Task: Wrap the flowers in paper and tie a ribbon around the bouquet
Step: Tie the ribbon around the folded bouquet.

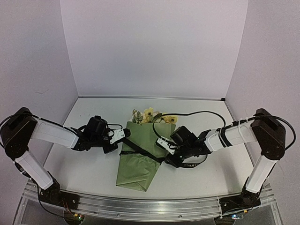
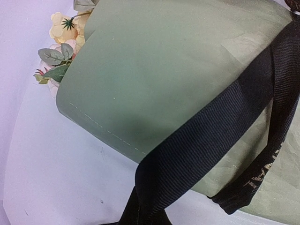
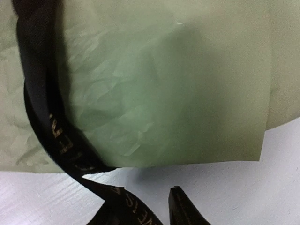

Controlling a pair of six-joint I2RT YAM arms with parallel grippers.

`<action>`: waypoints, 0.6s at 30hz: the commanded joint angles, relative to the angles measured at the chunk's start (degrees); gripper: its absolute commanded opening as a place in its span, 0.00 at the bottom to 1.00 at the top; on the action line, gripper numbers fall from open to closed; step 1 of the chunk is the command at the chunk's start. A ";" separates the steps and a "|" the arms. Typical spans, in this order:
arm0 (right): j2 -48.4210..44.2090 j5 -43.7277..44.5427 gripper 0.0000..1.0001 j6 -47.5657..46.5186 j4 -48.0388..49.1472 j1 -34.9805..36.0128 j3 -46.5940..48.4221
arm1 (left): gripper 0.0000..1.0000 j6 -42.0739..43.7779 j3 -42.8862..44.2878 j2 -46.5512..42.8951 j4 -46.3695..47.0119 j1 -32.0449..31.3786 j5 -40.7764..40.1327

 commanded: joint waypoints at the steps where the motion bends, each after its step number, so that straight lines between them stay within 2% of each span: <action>1: 0.51 5.12 0.18 2.71 2.02 0.38 1.67 | 0.00 -2.05 -0.20 -2.08 0.43 -0.27 -0.78; 3: -0.02 7.75 0.01 3.71 1.94 0.39 1.38 | 0.00 -4.19 -0.09 -2.36 0.67 -0.36 -2.13; 9: -2.46 19.08 0.00 7.76 -3.27 0.22 1.93 | 0.00 -18.66 0.84 -4.41 0.76 -1.24 -14.41; 14: -4.48 25.81 0.00 16.43 -10.90 0.02 2.07 | 0.00 -29.10 0.24 -6.75 -1.89 -1.24 -23.20; 18: -7.82 31.57 0.00 22.82 -12.76 -2.57 -2.26 | 0.00 -39.28 -0.51 -8.74 -4.43 -1.25 -30.57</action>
